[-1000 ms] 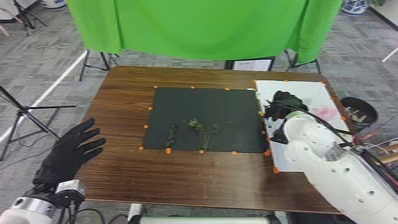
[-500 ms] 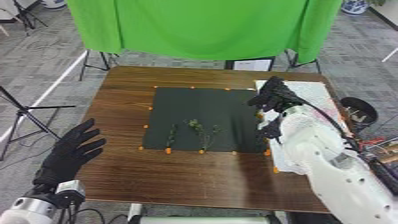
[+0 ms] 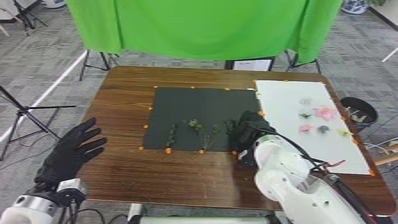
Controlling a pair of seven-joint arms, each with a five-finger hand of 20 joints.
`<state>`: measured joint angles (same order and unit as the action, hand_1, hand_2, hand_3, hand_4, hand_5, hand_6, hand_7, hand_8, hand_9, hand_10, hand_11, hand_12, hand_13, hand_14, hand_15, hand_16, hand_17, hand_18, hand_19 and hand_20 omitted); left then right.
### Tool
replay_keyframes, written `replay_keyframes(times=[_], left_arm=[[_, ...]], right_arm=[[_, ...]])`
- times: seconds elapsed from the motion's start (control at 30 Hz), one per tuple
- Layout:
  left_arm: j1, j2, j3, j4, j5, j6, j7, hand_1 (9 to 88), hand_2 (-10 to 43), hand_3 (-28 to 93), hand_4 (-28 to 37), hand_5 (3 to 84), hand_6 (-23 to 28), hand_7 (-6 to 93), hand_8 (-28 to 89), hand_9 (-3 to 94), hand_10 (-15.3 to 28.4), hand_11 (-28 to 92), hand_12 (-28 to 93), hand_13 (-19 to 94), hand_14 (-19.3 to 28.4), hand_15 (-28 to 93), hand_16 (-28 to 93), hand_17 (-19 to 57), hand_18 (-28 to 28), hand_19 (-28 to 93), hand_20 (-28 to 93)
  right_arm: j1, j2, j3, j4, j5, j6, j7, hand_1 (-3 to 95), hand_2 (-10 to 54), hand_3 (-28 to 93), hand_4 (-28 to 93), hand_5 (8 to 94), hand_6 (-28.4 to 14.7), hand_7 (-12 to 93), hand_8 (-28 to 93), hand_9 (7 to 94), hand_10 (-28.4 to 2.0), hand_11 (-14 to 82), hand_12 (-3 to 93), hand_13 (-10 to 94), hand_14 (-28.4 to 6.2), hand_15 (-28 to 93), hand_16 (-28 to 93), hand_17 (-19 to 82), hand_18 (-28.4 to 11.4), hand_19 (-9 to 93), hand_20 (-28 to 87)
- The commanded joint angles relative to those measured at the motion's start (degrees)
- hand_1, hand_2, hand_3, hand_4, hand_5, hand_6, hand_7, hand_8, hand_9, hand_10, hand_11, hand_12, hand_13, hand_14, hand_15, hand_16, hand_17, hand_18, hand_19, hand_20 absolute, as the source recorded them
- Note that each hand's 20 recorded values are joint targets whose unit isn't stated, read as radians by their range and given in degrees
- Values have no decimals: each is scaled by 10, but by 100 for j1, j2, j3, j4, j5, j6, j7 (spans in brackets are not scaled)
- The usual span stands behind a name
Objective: Arrange flowers
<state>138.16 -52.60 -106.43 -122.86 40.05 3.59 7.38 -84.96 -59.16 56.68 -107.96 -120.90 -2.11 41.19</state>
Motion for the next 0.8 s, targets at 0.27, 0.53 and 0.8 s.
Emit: replay_keyframes(times=[0.27,0.53,0.8], left_arm=[[-13,25,27,41,12,-100,-90,265,-18,698,-261,229,18,246,-134,202,116,240,173,179,158,375,-7,-94,222,416,128],[-18,13,22,37,20,-101,-104,266,-18,697,-261,229,19,246,-134,202,116,241,172,179,157,374,-6,-94,222,415,129],[13,-26,5,19,14,-87,-120,266,-18,697,-261,229,19,246,-134,201,116,239,170,180,158,375,-5,-94,222,415,129]], right_arm=[[-75,-78,-60,201,-154,105,233,412,-95,841,-192,779,-6,496,215,856,-75,647,497,832,-64,868,377,494,-225,932,736],[-100,-111,-7,159,-111,-54,166,363,-95,837,-226,782,-2,476,200,851,-75,632,501,831,-64,858,384,498,-225,932,734],[-117,82,169,67,-226,-116,182,283,-95,847,-251,768,-12,404,103,827,-87,603,485,806,-71,837,386,471,-228,932,716]])
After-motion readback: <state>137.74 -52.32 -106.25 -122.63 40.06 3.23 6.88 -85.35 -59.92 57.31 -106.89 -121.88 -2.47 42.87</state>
